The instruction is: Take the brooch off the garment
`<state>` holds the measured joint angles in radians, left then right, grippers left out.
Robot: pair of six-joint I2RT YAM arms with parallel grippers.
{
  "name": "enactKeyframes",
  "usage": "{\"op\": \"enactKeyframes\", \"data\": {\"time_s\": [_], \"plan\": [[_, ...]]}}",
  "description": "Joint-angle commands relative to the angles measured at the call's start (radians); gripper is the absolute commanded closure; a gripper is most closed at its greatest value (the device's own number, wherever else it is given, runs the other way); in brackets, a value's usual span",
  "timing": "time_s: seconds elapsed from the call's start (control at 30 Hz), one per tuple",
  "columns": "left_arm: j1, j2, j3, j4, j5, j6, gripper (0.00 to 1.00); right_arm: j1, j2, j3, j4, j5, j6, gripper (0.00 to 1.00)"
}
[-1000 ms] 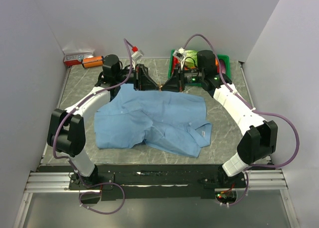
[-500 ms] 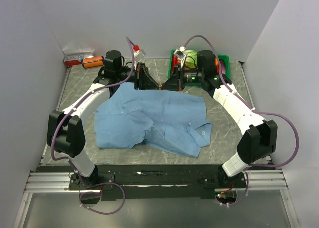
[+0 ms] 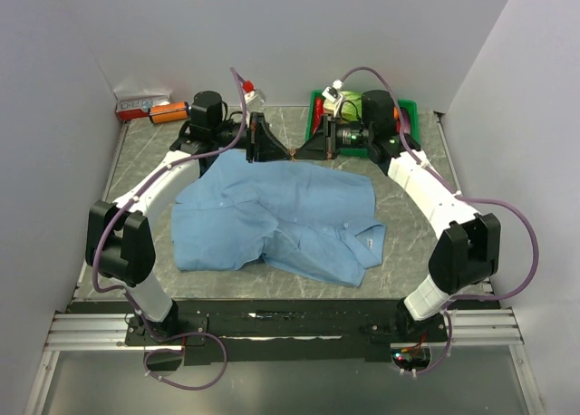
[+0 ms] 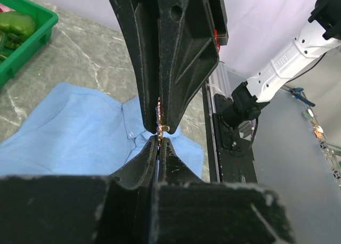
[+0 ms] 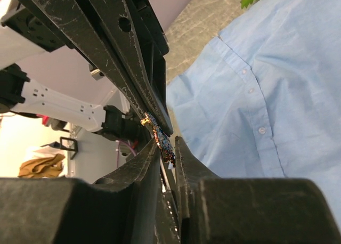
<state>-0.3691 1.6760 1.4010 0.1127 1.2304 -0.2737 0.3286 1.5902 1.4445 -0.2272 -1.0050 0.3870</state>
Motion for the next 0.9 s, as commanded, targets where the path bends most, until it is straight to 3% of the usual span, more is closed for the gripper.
{"op": "enactKeyframes", "data": {"time_s": [0.0,0.7,0.8,0.87], "plan": [[-0.025,-0.045,0.033,-0.036,0.058,0.036,0.99,-0.034,0.004,-0.007,0.124,0.037,0.053,0.77],[-0.004,-0.013,0.032,-0.007,0.044,-0.005,0.99,-0.094,0.019,-0.042,0.31,-0.096,0.182,0.69],[0.002,-0.006,0.035,0.01,0.044,-0.022,0.99,-0.088,0.016,-0.036,0.35,-0.15,0.147,0.65],[0.006,-0.001,0.03,0.027,0.047,-0.039,0.99,-0.085,0.01,-0.019,0.277,-0.164,0.039,0.58]]}}
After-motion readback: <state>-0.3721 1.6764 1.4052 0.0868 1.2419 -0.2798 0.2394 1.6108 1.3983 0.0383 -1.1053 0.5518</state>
